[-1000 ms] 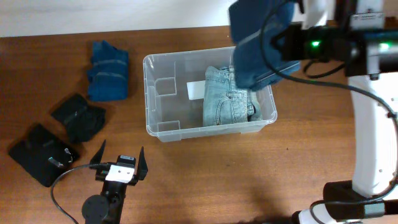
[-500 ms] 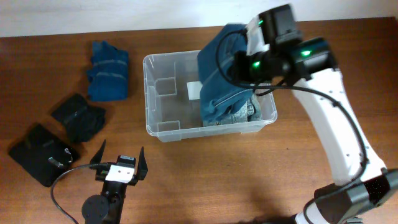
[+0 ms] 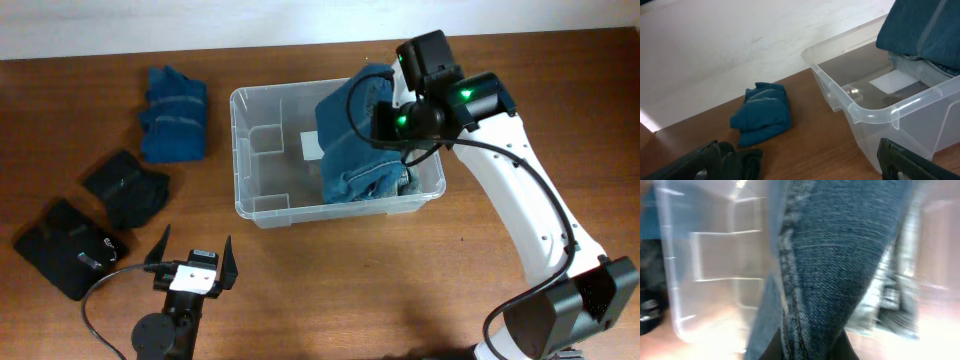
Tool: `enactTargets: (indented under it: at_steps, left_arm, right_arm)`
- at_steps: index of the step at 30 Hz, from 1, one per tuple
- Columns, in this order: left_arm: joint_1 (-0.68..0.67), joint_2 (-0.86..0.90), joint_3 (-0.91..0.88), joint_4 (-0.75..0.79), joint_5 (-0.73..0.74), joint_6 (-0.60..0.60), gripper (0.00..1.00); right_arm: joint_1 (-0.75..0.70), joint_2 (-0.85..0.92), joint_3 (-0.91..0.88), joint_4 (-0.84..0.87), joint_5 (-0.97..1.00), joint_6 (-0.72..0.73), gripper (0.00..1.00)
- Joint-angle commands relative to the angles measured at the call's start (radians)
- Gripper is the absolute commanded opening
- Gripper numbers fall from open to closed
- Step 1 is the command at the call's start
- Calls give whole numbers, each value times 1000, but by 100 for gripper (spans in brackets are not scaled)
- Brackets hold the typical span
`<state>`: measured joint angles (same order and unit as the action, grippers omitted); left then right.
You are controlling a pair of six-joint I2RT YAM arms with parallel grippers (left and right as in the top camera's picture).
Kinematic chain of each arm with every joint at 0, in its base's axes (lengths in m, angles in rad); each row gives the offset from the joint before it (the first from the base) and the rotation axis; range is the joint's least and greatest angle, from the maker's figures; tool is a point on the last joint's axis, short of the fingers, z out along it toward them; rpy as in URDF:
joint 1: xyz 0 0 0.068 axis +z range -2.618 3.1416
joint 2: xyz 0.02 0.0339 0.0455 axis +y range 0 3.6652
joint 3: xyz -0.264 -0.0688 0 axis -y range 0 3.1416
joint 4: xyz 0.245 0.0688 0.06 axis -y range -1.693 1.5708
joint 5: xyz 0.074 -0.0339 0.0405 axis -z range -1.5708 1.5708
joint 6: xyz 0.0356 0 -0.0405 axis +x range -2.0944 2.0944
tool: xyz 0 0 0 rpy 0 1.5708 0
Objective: Pack container
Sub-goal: 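Lay the dark jeans over the light jeans in the bin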
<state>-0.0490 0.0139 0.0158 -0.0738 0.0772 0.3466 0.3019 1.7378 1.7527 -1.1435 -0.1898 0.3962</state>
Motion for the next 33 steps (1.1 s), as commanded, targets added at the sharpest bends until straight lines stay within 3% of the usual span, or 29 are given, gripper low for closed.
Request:
enactTargets:
  at_steps: [1,2,4,6,9,10,12,15,16,24,33]
  left_arm:
    - [6,-8,-7,-1,-3,-15,99]
    - [6,-8,-7,-1,-3,-14,99]
    - [6,-8,-7,-1,-3,-14,99]
    - [6,-8,-7,-1,-3,-15,99]
    - [6,-8,-7,-1,-3,-15,99]
    - [6,-8,-7,-1,-3,-15,99]
    - [6,-8,-7,-1,-3,-15,100]
    - [6,-8,-7,-1,-3,-15,99]
    - [6,-8,-7,-1,-3,-15,99]
    - [6,-8,-7,-1,-3,-14,100]
    - [6,-8,-7,-1,-3,-14,99]
  right_arm:
    - [-9,-31,19,-37,254,2,31]
    - [-9,-31,19,-47,291,2,48]
    - [-9,-31,19,-62,369,1,67]
    - [-9,-31,19,-65,414,-15,74]
    - [-8,-31,19,-40,415,-90,76]
    - [-8,-31,19,-29,409,-107,74]
    - [-8,-31,19,-2,400,-150,61]
    - [-8,-22,18,-6,399,-156,7]
    - [-8,-14,17,-18,400,-156,4]
    - [-8,54,-127,-58,253,-152,4]
    - [-8,54,-470,201,137,-153,4]
